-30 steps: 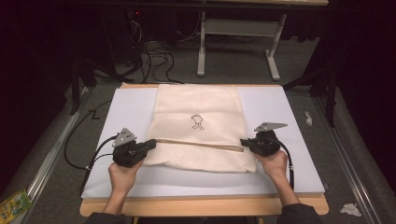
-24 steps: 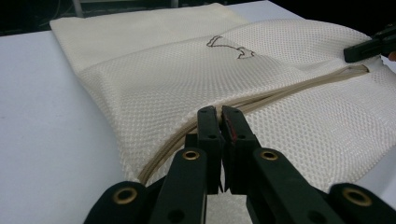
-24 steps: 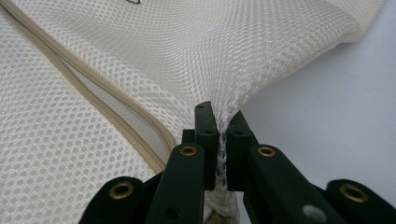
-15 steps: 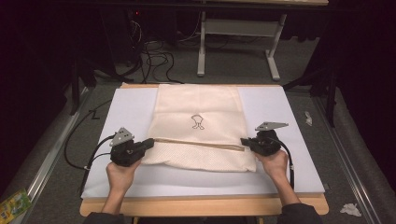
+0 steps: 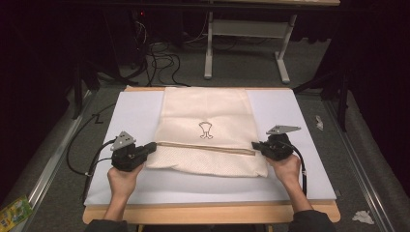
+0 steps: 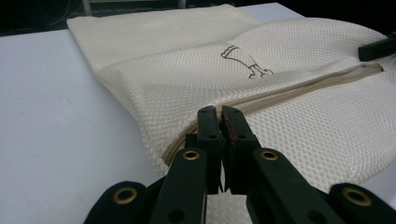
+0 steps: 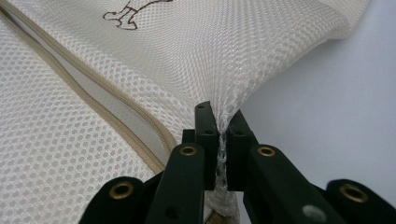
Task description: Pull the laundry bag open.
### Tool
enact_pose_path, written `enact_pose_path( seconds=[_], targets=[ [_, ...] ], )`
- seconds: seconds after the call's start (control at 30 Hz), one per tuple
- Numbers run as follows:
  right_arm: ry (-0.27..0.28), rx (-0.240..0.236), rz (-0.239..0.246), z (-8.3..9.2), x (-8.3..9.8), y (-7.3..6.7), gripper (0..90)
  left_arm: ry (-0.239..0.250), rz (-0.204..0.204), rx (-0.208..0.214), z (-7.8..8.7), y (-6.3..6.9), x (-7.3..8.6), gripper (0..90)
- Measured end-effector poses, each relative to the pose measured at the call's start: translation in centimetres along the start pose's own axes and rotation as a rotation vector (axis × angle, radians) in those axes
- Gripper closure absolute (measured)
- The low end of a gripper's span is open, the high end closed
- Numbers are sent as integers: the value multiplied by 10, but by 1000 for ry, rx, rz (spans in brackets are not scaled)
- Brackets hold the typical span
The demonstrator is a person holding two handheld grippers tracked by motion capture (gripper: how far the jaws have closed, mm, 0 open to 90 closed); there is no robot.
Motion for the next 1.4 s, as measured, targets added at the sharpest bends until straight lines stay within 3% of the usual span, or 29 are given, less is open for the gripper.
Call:
enact_pose_path(
  seconds=[0.23,0.33,0.6,0.67,1.03,1.4],
  targets=[
    [-3,8,-3,0,-1,1,882,-7,-6,-28,1,-5,1,874],
    [-1,12,-15,1,0,4,881,3,11,-24,3,-8,2,874],
    [8,20,-24,3,-1,8,882,1,9,-29,1,-10,3,874],
    [13,23,-26,3,-1,9,882,9,-4,-49,1,-10,2,875],
    [23,42,-44,7,-2,18,883,-14,-6,-51,-4,-11,6,874],
    [19,38,-51,9,1,19,879,-41,4,-28,-8,-8,13,872]
  ],
)
Point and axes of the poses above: each handheld gripper's, and its own axes: z roughly backward along the jaws, x roughly out of its underside, y roughly to its right, the point moved 7 cm from there along -z, roughly forward along the jaws, and after that the axes turned 9 degrees about x, right-handed, at the moved point
